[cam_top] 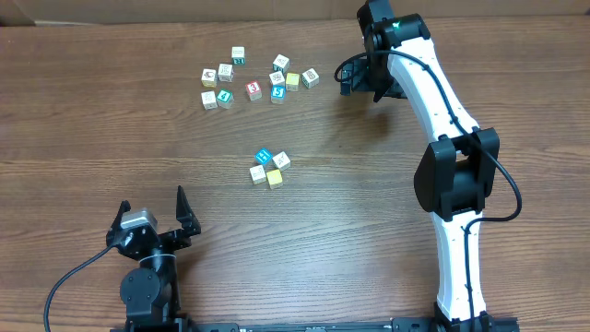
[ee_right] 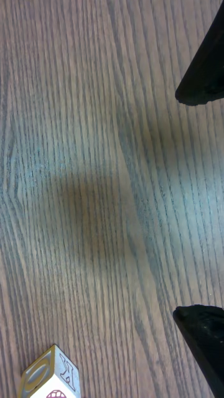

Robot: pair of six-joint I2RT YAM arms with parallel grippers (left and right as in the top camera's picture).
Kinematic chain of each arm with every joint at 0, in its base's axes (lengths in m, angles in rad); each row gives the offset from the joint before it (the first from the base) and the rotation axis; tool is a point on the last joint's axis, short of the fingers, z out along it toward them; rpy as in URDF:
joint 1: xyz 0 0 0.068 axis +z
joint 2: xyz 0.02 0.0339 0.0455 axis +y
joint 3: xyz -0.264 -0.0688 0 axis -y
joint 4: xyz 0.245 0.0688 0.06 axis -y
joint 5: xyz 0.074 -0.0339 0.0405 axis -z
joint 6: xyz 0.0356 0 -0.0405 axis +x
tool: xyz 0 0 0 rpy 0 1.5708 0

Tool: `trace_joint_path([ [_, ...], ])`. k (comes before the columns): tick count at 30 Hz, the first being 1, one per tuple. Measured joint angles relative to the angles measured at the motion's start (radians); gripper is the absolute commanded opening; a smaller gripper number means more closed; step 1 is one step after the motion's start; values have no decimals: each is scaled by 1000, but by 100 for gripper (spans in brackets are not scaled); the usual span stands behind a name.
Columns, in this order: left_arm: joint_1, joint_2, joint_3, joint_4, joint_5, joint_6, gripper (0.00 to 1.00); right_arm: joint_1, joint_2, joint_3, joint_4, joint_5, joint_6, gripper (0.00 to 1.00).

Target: Form a circle

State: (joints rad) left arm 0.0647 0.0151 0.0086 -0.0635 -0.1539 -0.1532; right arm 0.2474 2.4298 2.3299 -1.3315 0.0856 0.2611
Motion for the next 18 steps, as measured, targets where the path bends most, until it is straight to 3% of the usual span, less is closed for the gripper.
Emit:
trace_joint_path([
  [12, 0, 0, 0, 0, 0, 0, 100, 18, -12, 0, 0, 1, 0, 100],
  [18, 0, 0, 0, 0, 0, 0, 100, 108, -125, 0, 0, 0, 0, 100],
])
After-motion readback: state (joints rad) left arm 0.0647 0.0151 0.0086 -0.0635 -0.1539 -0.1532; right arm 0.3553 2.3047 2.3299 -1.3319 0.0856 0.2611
